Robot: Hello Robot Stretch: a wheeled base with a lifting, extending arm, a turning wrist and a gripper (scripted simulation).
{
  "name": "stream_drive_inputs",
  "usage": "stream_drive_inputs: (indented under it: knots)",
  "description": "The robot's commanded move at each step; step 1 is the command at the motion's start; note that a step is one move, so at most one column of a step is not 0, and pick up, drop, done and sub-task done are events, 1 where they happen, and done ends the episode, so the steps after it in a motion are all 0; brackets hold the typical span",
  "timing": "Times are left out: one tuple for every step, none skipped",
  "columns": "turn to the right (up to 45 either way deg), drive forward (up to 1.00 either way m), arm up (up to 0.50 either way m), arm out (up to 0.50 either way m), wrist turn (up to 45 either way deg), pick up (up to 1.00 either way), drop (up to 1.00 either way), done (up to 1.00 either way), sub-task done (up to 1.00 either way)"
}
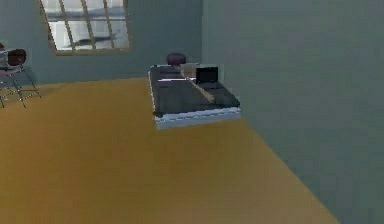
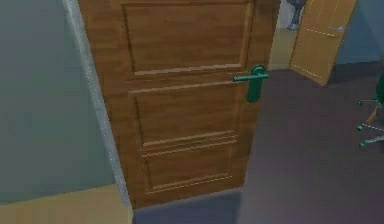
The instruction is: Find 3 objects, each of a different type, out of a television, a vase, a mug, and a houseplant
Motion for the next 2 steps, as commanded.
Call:
stream_drive_inputs:
  knots:
    - [0.0,0.55,0.00,0.00,0.0,0.00,0.00,0.00,0.00]
    - [-45.0,0.00,0.00,0.00,0.0,0.00,0.00,0.00,0.00]
